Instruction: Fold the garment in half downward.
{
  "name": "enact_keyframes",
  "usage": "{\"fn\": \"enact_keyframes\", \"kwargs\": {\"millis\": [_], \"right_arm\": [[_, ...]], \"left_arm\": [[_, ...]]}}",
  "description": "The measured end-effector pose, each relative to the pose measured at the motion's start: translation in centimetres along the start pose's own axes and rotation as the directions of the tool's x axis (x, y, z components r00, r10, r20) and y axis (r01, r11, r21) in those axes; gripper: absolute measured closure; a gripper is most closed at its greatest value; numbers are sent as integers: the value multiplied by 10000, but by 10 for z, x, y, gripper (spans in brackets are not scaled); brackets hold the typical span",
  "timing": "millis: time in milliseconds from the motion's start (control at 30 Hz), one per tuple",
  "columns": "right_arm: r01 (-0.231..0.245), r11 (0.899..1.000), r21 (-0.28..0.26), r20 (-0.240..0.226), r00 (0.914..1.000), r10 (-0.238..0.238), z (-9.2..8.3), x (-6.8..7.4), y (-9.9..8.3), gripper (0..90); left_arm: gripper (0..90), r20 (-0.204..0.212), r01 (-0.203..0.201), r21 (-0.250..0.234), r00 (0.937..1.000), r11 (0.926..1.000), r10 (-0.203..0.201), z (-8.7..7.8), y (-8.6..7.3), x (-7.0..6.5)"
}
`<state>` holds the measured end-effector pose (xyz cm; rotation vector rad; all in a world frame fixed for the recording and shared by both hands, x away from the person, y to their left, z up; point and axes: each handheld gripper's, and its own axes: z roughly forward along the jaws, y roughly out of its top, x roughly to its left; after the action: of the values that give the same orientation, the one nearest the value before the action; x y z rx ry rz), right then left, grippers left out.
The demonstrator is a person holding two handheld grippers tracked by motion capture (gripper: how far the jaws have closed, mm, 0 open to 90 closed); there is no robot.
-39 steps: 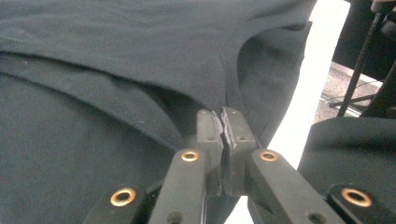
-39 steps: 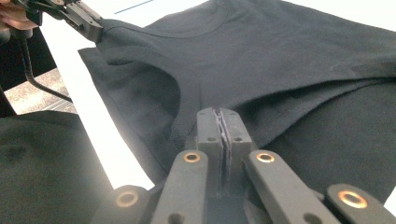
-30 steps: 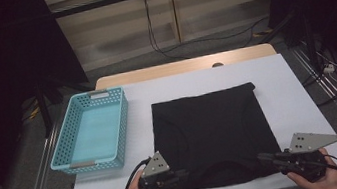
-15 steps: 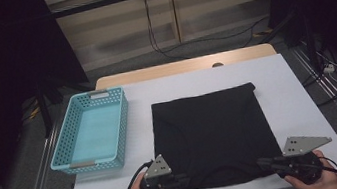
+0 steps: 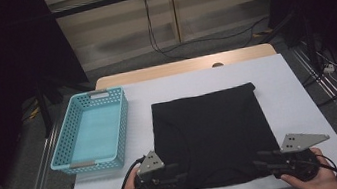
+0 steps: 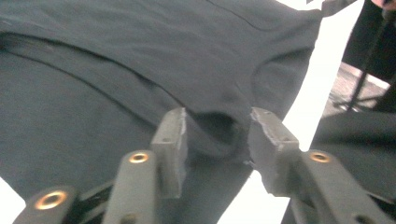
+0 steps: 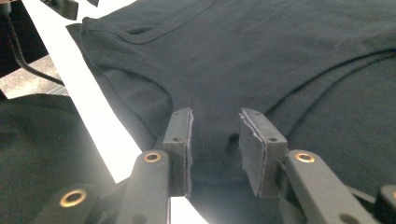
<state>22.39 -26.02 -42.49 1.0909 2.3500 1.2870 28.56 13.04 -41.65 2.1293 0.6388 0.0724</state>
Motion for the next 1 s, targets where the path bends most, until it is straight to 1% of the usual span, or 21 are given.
{"fn": "enact_keyframes", "kwargs": {"millis": [33,67,100,133,167,200,300,333,367,400,433,500,533,600,667,700,733,767,833,933,1000], "right_arm": [[-16,10000,-95,-14,10000,16,3,1,2,569],[-16,10000,-95,-14,10000,16,3,1,2,569],[60,9999,-123,-14,10000,-60,6,2,5,522],[60,9999,-123,-14,10000,-60,6,2,5,522],[97,9999,-138,-33,9999,-98,8,3,5,507],[162,9997,-173,-41,9999,-163,10,4,6,484],[168,9997,-192,-100,9998,-170,20,5,10,407],[183,9996,-214,-106,9998,-185,22,6,11,391],[159,9995,-263,-163,9997,-163,25,6,12,375],[159,9995,-263,-163,9997,-163,25,6,12,375],[147,9995,-292,-205,9997,-153,30,7,14,353],[222,9991,-361,-333,9992,-234,36,9,18,337],[222,9991,-361,-333,9992,-234,36,9,18,337],[274,9986,-442,-591,9978,-300,45,14,23,312],[359,9986,-380,-703,9968,-385,52,17,26,284],[397,9986,-348,-739,9964,-421,55,19,27,261],[397,9986,-348,-739,9964,-421,55,19,27,261],[410,9987,-291,-859,9954,-434,62,23,28,246],[498,9983,-315,-954,9940,-526,67,26,30,238],[530,9978,-403,-1087,9924,-571,71,30,34,232],[545,9968,-585,-1308,9895,-618,77,35,39,213]], "left_arm": [[460,-104,1,-60,9999,10000,-1,0,1,2],[460,-193,12,-135,9998,9999,-14,1,1,4],[384,-330,141,-284,9993,9995,-150,2,1,8],[346,-330,141,-284,9993,9995,-150,2,1,8],[346,-508,128,-333,9986,9994,-145,2,1,11],[303,-580,120,-383,9982,9992,-142,3,1,12],[222,-907,-170,-453,9958,9988,128,6,2,21],[213,-907,-170,-453,9958,9988,128,6,2,21],[179,-1232,-236,-527,9922,9983,170,8,4,25],[140,-1232,-236,-527,9922,9983,170,8,4,25],[107,-1384,-208,-487,9903,9986,138,10,6,29],[73,-1477,-252,-482,9889,9985,179,11,7,33],[73,-1477,-252,-482,9889,9985,179,11,7,33],[71,-1430,-170,-550,9897,9983,90,14,9,38],[69,-1489,18,-610,9888,9981,-109,16,12,42],[69,-1489,18,-610,9888,9981,-109,16,12,42],[69,-1580,70,-626,9873,9980,-169,17,14,44],[68,-1678,76,-724,9856,9973,-197,17,16,45],[68,-1863,68,-910,9822,9958,-238,18,20,50],[69,-1911,-60,-926,9815,9957,-119,19,22,53],[82,-1975,50,-968,9800,9953,-241,21,26,57]]}}
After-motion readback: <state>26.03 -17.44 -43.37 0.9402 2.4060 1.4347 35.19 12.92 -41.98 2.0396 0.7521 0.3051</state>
